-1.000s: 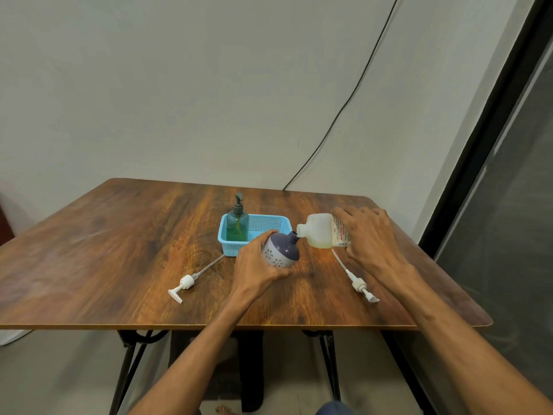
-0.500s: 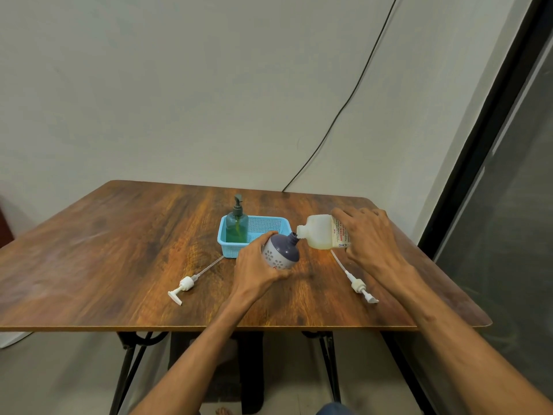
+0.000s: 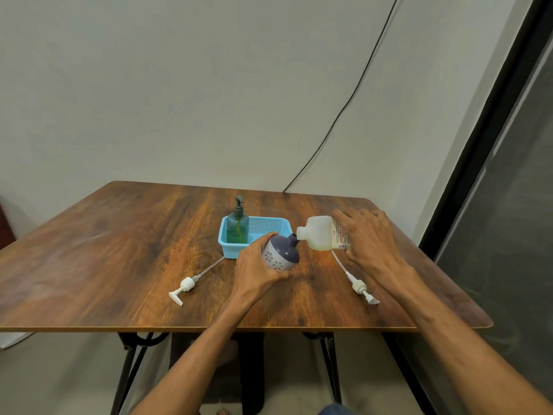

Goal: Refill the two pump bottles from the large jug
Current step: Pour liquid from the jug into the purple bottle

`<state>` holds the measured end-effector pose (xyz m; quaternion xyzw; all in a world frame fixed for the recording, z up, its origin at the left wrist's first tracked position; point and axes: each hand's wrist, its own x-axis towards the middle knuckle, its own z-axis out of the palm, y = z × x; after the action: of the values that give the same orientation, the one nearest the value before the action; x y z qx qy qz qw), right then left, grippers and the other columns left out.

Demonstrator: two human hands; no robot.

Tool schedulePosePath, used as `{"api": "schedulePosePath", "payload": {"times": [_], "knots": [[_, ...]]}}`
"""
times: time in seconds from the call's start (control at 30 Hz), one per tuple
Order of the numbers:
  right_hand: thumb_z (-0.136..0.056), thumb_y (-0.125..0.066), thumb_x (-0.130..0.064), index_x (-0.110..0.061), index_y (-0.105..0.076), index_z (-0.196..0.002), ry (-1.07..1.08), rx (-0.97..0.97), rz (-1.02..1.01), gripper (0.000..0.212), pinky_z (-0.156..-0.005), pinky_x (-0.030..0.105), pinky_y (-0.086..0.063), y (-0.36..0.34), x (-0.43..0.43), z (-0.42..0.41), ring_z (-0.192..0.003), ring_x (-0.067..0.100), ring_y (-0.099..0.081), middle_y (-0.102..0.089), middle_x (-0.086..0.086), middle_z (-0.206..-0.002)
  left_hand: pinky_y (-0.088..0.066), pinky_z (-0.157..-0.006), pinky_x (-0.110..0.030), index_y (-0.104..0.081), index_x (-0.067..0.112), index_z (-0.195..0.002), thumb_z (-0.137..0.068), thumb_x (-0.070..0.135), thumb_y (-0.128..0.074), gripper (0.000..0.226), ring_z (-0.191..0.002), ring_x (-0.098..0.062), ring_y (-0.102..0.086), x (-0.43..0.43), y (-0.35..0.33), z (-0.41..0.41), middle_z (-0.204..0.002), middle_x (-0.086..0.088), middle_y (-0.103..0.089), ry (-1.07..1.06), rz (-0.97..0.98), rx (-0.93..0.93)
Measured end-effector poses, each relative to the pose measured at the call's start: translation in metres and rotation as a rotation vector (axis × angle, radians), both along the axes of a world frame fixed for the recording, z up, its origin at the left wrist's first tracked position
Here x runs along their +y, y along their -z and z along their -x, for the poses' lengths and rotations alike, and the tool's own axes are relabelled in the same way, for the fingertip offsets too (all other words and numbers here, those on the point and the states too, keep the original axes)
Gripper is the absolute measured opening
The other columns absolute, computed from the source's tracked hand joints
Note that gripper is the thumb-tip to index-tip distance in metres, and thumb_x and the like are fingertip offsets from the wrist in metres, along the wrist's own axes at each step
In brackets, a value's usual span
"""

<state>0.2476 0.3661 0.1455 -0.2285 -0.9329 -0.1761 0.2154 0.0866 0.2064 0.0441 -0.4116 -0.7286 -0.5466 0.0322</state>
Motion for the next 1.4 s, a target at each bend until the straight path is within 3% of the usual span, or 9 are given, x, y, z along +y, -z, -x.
{"api": "schedulePosePath", "payload": {"times": [0.13, 0.4, 0.67, 0.9, 1.13, 1.4], "knots": [[-0.073, -0.076, -0.022, -0.028, -0.049, -0.130, 0.008, -0.019, -0.006, 0.063, -0.095, 0.043, -0.038, -0.002, 0.000, 0.001, -0.109, 0.026, -0.058, -0.062, -0.002, -0.123, -0.045, -0.091, -0.019, -0.053, 0.015, -0.132, -0.061, 0.033, -0.092, 0.083, -0.110, -0.012, -0.059, 0.002, 0.003, 0.001, -0.125, -0.003, -0.063, -0.009, 0.011, -0.019], [-0.075, -0.075, -0.021, -0.027, -0.050, -0.131, 0.005, -0.010, -0.003, 0.061, -0.096, 0.045, -0.038, -0.003, -0.001, -0.001, -0.109, 0.027, -0.058, -0.063, 0.000, -0.122, -0.044, -0.093, -0.020, -0.053, 0.016, -0.133, -0.062, 0.034, -0.091, 0.083, -0.112, -0.014, -0.060, 0.003, 0.005, 0.001, -0.126, -0.002, -0.063, -0.008, 0.019, -0.024], [-0.077, -0.074, -0.024, -0.027, -0.049, -0.130, 0.006, -0.017, 0.007, 0.059, -0.097, 0.044, -0.038, -0.005, -0.002, -0.001, -0.110, 0.026, -0.058, -0.062, -0.001, -0.124, -0.034, -0.083, -0.003, -0.054, 0.016, -0.131, -0.062, 0.032, -0.091, 0.080, -0.106, -0.005, -0.054, 0.002, 0.001, 0.000, -0.124, -0.002, -0.063, -0.007, 0.022, -0.033], [-0.072, -0.080, -0.024, -0.028, -0.050, -0.129, 0.007, -0.005, -0.007, 0.065, -0.094, 0.044, -0.040, -0.004, -0.001, 0.000, -0.109, 0.026, -0.058, -0.064, -0.002, -0.123, -0.040, -0.089, -0.013, -0.054, 0.015, -0.132, -0.062, 0.031, -0.091, 0.081, -0.110, -0.011, -0.058, 0.001, 0.000, 0.000, -0.125, -0.003, -0.063, -0.010, 0.022, -0.031], [-0.075, -0.074, -0.019, -0.028, -0.049, -0.131, 0.004, -0.003, 0.003, 0.063, -0.097, 0.043, -0.037, -0.006, -0.004, -0.001, -0.111, 0.026, -0.057, -0.062, -0.001, -0.125, -0.035, -0.081, -0.001, -0.056, 0.015, -0.129, -0.060, 0.028, -0.092, 0.079, -0.101, -0.003, -0.055, -0.001, -0.005, -0.004, -0.118, 0.002, -0.063, -0.006, 0.015, -0.021], [-0.077, -0.074, -0.021, -0.028, -0.046, -0.136, 0.014, -0.022, 0.013, 0.066, -0.100, 0.045, -0.037, -0.006, -0.005, -0.001, -0.114, 0.027, -0.057, -0.060, 0.000, -0.131, -0.036, -0.084, -0.005, -0.055, 0.014, -0.131, -0.060, 0.028, -0.092, 0.082, -0.104, -0.005, -0.055, -0.001, -0.005, -0.005, -0.122, -0.003, -0.064, -0.007, 0.013, -0.016]]}}
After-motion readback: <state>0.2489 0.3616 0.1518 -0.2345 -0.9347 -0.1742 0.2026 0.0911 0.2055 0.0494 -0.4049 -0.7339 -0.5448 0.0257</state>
